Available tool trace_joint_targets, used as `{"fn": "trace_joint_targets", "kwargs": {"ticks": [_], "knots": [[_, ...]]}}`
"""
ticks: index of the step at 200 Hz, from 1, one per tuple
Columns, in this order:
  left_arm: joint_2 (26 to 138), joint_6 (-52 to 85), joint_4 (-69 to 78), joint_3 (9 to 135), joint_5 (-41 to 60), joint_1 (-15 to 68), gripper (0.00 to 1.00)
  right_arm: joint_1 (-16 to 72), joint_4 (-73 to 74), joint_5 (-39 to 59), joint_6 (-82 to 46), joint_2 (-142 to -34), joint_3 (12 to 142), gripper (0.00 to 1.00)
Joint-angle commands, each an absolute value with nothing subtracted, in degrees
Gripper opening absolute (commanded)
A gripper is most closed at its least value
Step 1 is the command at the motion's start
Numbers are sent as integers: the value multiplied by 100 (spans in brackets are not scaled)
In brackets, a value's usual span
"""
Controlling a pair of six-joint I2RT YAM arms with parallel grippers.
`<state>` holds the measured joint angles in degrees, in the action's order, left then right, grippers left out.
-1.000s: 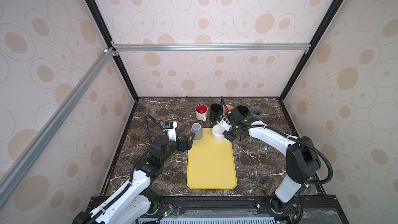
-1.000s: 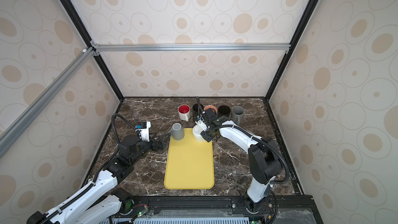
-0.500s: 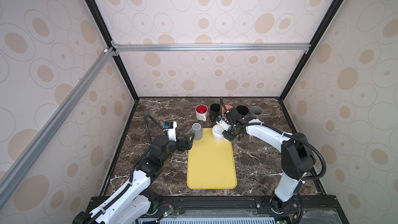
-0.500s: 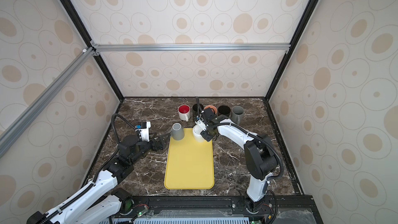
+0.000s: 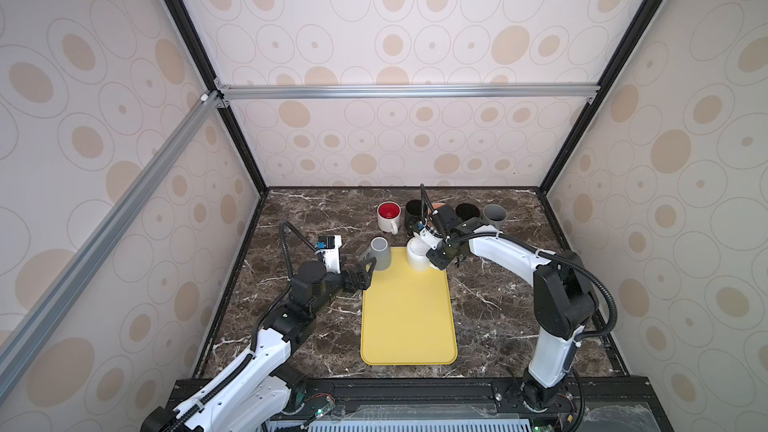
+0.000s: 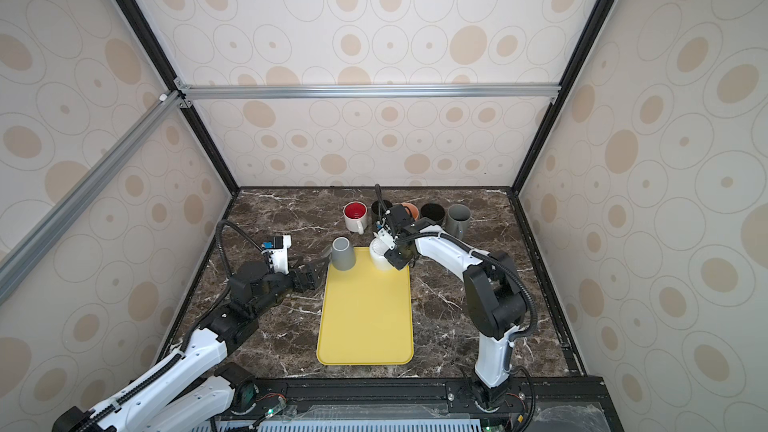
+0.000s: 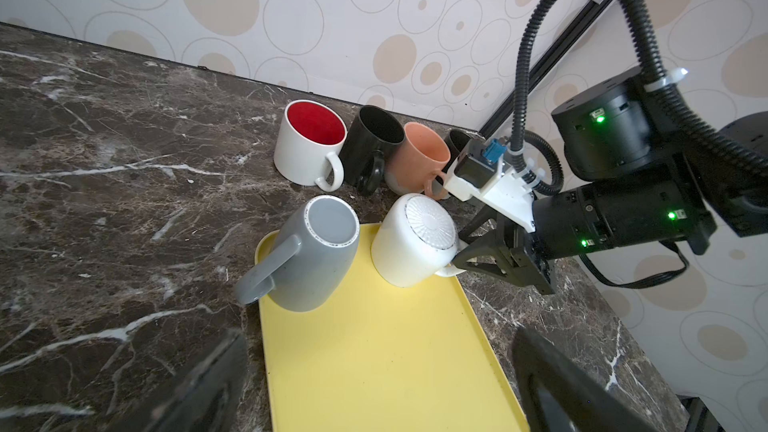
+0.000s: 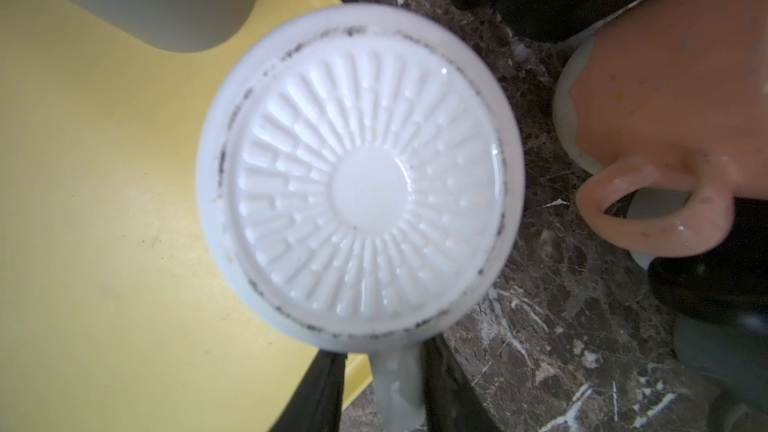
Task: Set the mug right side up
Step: 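Lower the right gripper onto the upside-down white mug's handle and close it, then lift the white mug off the tray and rotate it with the right gripper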
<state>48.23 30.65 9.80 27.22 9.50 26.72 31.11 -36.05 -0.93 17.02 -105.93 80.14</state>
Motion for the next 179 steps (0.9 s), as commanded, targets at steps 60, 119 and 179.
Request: {"fn": "trace_joint_targets", "kwargs": {"ticks": [60,119,179], "knots": [[4834,3145,1160,2735,1051,2627,100,3086,-3678,33,1637,-10881,8211,27],[4842,3164,1172,2698,1052,2628,100,3093,-3742,184,1515,-10957,8271,9],[4774,3265,1208,2689,1160,2628,100,3107,-3619,320,1220,-10473,7893,0]]}}
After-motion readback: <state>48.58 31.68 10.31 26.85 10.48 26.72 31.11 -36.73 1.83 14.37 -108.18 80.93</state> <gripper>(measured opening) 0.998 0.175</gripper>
